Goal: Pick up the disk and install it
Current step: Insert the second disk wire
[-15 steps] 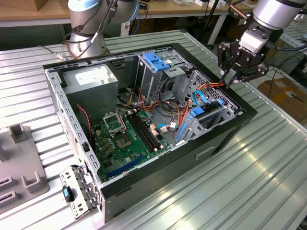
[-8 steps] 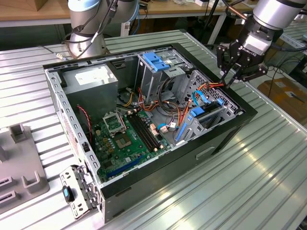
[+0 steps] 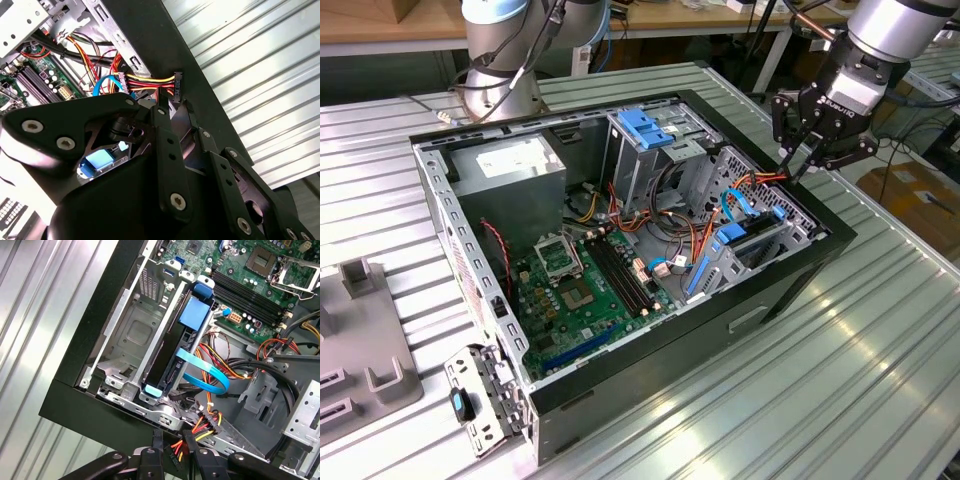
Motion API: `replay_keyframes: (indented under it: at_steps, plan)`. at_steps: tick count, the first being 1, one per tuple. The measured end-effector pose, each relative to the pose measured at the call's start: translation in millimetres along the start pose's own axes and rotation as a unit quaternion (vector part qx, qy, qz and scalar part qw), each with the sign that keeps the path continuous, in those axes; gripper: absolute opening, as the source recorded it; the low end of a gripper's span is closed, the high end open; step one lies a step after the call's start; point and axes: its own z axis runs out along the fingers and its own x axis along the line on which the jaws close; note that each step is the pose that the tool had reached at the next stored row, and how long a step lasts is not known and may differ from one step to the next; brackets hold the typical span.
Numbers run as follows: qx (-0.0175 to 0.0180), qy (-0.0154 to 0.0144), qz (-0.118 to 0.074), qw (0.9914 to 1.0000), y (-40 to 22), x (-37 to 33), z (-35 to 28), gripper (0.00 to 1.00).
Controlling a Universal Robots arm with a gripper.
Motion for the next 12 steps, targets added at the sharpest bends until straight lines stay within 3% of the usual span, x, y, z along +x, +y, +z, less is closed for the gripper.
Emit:
replay_keyframes:
  at_steps: [5,9,12]
  plan:
    - [-0.0001,-0.0002,-0.003,1.0,0.0,0.0,0.0,0.3]
    - [-0.0009,-0.0015,-0.03,0.99955,-0.3,0.2,0.1,0.3]
    - [-0.002,-0.0035,-0.068,0.99766,-2.4,1.2,0.5,0.3]
